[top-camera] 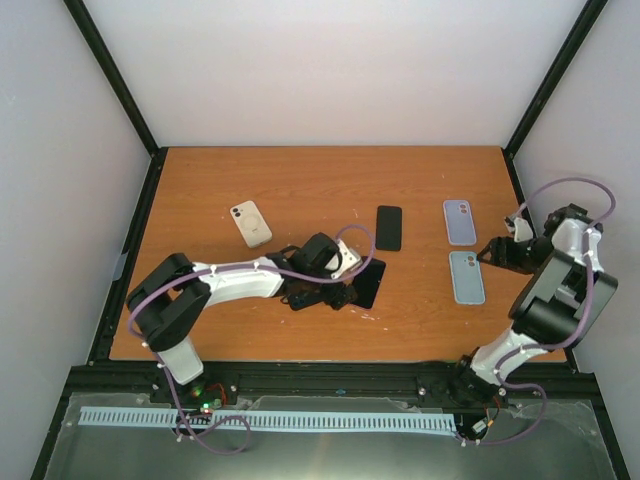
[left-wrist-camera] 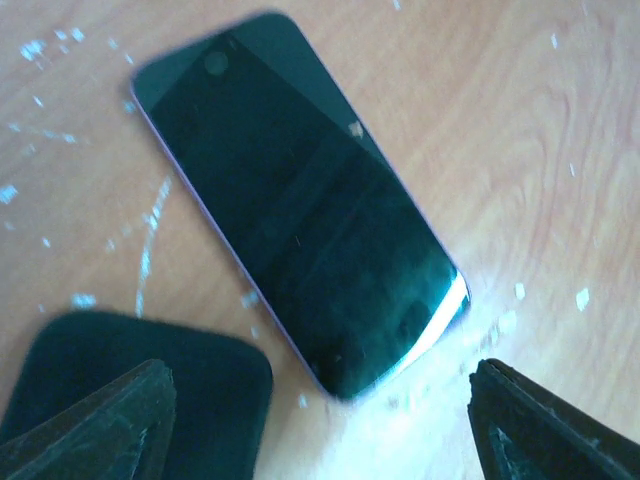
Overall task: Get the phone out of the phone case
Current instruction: Place the phone case at the center of the board, then adjust the phone at the center of the board.
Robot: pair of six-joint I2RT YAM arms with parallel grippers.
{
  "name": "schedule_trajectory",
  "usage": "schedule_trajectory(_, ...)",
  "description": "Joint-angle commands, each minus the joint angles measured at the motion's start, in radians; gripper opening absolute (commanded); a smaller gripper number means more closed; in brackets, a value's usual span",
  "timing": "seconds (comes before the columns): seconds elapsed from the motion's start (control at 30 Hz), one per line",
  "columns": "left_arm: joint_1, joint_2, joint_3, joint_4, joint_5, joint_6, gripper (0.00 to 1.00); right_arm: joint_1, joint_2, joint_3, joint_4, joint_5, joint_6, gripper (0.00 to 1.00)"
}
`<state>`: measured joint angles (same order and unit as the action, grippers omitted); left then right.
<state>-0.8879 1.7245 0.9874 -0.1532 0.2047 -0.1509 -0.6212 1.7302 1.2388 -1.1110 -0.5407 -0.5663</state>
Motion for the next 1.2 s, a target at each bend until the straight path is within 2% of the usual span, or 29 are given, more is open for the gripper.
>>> schedule_trajectory(0.0,-0.031,-0.081,-0.074,-0.065,0.030,0.236,0.80,0.072,-0.156,-0.085,0.125,-0.164,0.004,0.71)
schedule_trajectory(0.07,-0.042,-0.079,-0.077,-0.097,0.019,0.325,0.79,0.121,-0.218,-0.134,0.153,-0.301,-0.013,0.71)
schedule_trajectory(0.2,-0.043,-0.049,-0.047,-0.132,-0.043,0.421,0.76,0.195,-0.303,-0.247,0.322,-0.492,0.077,0.72)
schedule_trajectory(0.3,-0.043,-0.025,-0.044,-0.116,-0.079,0.453,0.71,0.261,-0.309,-0.199,0.232,-0.470,-0.046,0.70)
schedule_trajectory(0.4,-0.045,-0.017,-0.045,-0.096,-0.073,0.451,0.67,0.267,-0.333,-0.242,0.280,-0.462,-0.035,0.71)
schedule_trajectory(0.47,-0.046,-0.011,-0.045,-0.081,-0.069,0.465,0.66,0.270,-0.324,-0.237,0.240,-0.478,-0.059,0.70)
schedule_trajectory(0.73,-0.052,0.091,0.054,-0.109,-0.068,0.557,0.67,0.269,-0.273,-0.196,0.169,-0.541,-0.087,0.68)
schedule_trajectory(0.87,-0.052,0.198,0.162,-0.185,-0.063,0.601,0.68,0.270,-0.258,-0.192,0.147,-0.576,-0.080,0.65)
schedule_trajectory(1.17,-0.053,0.342,0.329,-0.351,0.143,0.581,0.66,0.270,-0.267,-0.194,0.125,-0.600,-0.090,0.64)
